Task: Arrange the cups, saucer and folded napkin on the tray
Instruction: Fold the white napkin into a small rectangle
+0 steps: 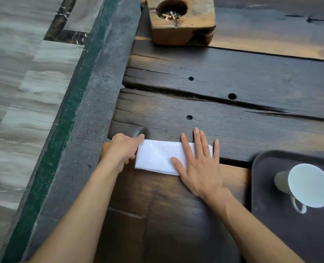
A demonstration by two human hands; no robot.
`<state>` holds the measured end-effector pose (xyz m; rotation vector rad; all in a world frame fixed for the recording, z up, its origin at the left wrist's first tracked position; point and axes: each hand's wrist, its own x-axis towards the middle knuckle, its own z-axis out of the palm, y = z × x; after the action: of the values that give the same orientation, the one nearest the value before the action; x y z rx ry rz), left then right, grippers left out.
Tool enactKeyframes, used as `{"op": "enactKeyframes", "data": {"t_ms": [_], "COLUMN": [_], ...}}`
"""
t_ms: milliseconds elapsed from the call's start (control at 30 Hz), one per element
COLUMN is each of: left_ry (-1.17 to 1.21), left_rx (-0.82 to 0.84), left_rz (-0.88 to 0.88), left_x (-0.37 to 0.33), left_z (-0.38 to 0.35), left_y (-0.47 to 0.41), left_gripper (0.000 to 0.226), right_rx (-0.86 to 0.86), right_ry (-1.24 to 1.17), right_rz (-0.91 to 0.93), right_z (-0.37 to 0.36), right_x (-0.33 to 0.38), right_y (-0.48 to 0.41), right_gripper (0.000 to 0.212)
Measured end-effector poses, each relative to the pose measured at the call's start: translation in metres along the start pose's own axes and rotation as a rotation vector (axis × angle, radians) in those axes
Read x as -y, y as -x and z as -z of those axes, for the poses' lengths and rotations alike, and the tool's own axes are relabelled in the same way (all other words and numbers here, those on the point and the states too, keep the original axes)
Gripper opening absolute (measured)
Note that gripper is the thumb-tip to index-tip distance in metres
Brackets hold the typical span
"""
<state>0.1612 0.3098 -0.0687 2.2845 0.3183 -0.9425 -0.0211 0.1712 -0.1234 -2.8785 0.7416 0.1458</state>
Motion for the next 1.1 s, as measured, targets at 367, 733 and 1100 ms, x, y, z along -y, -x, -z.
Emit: {"op": "enactKeyframes", "data": {"t_ms": [367, 733, 1100], "left_ry": [0.545, 0.961, -0.798], "left_rx": [0.025, -0.303, -0.242], "left_rz": [0.127, 0.156, -1.142], "left_x": [-0.001, 0.004, 0.022], "left_z": [-0.003, -0.032, -0.063], "left_y": [0.005, 0.021, 0.028], "left_gripper": [0.017, 0.037, 0.055], "right_rx": [-0.005, -0.015, -0.044], "right_ry": [-0.025, -0.047, -0.037], "right_rz": [0.024, 0.029, 0.023], "right_z": [0.000, -0.001, -0.004], "right_x": [-0.004, -0.004, -0.003], "right_y": [-0.001, -0.001, -0.001], "right_gripper": [0.073, 0.074, 0.071]}}
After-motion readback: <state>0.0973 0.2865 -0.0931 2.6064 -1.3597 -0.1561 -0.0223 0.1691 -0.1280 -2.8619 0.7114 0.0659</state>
